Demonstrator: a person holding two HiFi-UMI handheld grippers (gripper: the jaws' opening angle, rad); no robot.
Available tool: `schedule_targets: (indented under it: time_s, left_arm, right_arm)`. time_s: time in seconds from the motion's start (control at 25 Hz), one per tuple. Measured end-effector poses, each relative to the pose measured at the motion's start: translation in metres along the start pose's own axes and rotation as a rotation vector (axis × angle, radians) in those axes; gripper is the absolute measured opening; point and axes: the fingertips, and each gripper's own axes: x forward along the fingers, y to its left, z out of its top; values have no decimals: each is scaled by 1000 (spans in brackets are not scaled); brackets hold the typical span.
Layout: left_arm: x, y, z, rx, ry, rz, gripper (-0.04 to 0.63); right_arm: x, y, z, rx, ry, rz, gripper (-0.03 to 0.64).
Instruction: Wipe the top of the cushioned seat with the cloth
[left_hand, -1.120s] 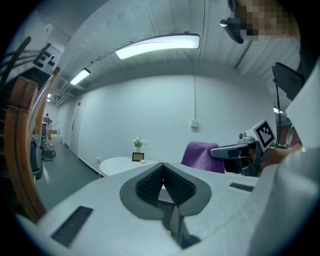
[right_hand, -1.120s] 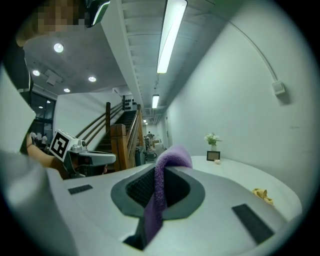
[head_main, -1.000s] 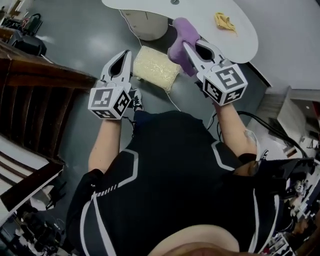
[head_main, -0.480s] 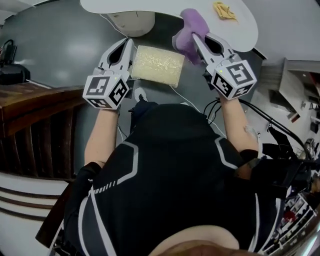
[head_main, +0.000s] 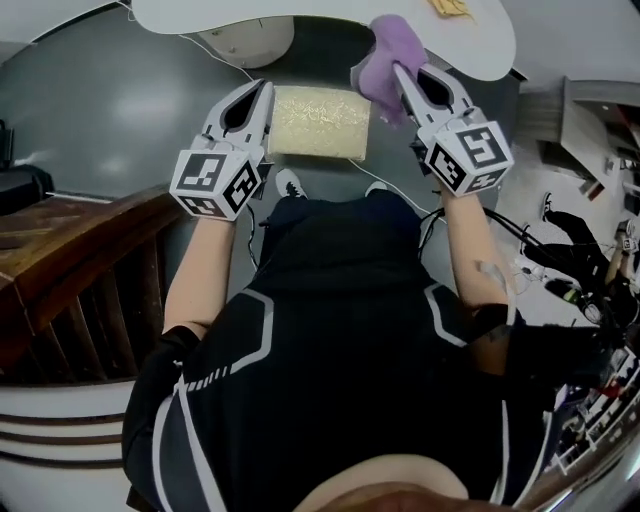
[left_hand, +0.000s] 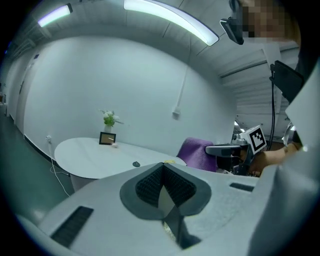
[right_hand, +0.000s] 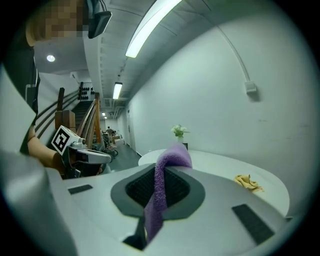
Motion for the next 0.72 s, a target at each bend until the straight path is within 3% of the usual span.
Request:
schedule_targets:
  time_s: [0.28, 0.44, 0.6, 0.72]
  left_arm:
    - [36, 10, -42, 50, 86, 28, 3]
    - [41, 22, -67, 78, 137, 95, 5]
    - [43, 43, -94, -43, 124, 152, 5]
    - [47, 60, -128, -63, 172, 179, 5]
  right_arm:
    - [16, -34, -42, 42, -1, -12, 26]
    - [32, -39, -73, 66, 30, 58, 26]
    - [57, -37, -111, 49, 93, 82, 26]
    - [79, -30, -145, 55, 148, 75, 26]
